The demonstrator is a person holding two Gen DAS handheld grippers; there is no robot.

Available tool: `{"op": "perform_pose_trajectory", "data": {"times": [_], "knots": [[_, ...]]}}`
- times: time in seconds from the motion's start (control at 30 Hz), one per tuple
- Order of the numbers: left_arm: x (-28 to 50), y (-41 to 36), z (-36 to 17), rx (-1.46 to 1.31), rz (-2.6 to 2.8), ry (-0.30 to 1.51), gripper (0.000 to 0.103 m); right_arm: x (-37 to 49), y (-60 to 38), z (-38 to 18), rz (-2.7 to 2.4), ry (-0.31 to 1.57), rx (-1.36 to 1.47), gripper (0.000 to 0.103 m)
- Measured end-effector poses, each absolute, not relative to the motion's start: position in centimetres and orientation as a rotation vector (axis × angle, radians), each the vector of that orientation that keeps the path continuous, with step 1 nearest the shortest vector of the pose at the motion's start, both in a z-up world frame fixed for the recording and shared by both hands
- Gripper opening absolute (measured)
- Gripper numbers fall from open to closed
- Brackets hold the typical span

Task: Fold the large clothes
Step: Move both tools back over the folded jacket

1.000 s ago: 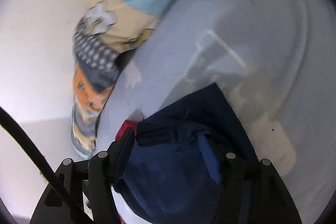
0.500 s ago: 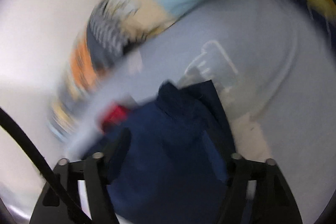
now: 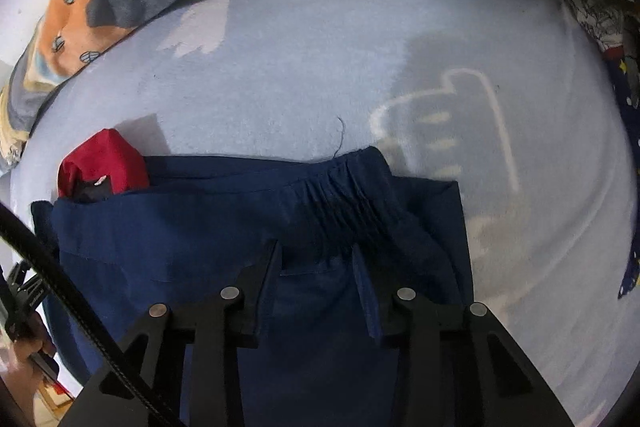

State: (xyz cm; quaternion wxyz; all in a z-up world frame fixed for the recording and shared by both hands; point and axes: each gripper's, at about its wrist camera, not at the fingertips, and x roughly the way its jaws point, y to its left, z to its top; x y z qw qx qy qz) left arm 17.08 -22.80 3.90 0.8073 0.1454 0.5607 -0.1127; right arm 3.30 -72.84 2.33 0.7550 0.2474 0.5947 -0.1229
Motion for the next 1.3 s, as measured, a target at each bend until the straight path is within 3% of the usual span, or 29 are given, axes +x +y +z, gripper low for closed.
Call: {"op": "perform_pose_trajectory", "data": {"times": [0.1, 0.2, 0.33, 0.4, 0.53, 0.57, 0.6, 0.7, 0.77, 0.87, 1.03, 1.07, 1.13, 1.23, 1.3], "knots": [[17.0, -20.1, 7.2, 0.128, -0.215, 1.113, 0.08, 1.9, -72.5, 4.6, -0.249, 1.211, 0.554, 0.042], [15.9, -20.9, 9.4, 0.185, -0.233, 0.992, 0.08, 0.6, -70.3, 6.8, -0.216, 1.132, 0.445, 0.05], [14.4, -24.9, 10.0, 0.299, -0.328, 0.893, 0.08, 1.5, -66.2, 6.7, -0.126, 1.112, 0.384, 0.05], [15.0, -26.6, 8.4, 0.337, -0.365, 0.935, 0.08, 2.9, -65.1, 6.1, -0.112, 1.133, 0.379, 0.05], [17.7, -25.9, 2.5, 0.422, -0.249, 1.236, 0.084, 4.5, -67.1, 2.2, -0.206, 1.247, 0.444, 0.048], [17.8, -24.9, 3.1, 0.366, -0.212, 1.226, 0.084, 4.0, -68.6, 1.7, -0.246, 1.259, 0.464, 0.038], [17.6, -24.3, 3.7, 0.355, -0.168, 1.203, 0.083, 3.1, -70.0, 2.0, -0.304, 1.248, 0.485, 0.035], [14.8, -23.6, 6.7, 0.298, -0.183, 1.089, 0.082, 1.2, -70.0, 4.1, -0.355, 1.201, 0.419, 0.036], [11.3, -24.5, 8.5, 0.292, -0.229, 1.007, 0.082, -0.2, -66.7, 5.9, -0.272, 1.142, 0.347, 0.043], [4.9, -27.4, 9.4, 0.319, -0.344, 0.921, 0.082, -2.1, -60.2, 6.0, -0.077, 1.11, 0.346, 0.044], [0.5, -29.9, 4.3, 0.444, -0.361, 1.024, 0.083, -4.9, -54.3, 1.9, 0.027, 1.176, 0.321, 0.043], [0.5, -29.0, 3.6, 0.424, -0.349, 1.033, 0.084, -5.7, -55.2, 1.3, -0.006, 1.174, 0.347, 0.042], [1.3, -25.3, 3.1, 0.318, -0.271, 1.065, 0.102, -8.0, -58.6, 1.0, -0.08, 1.147, 0.422, 0.038], [2.0, -21.5, 3.1, 0.295, -0.183, 1.085, 0.103, -12.0, -64.5, 0.7, -0.233, 1.137, 0.516, 0.036], [2.1, -18.0, 3.0, 0.29, -0.103, 1.118, 0.103, -14.3, -67.2, 0.8, -0.267, 1.123, 0.592, 0.008]]}}
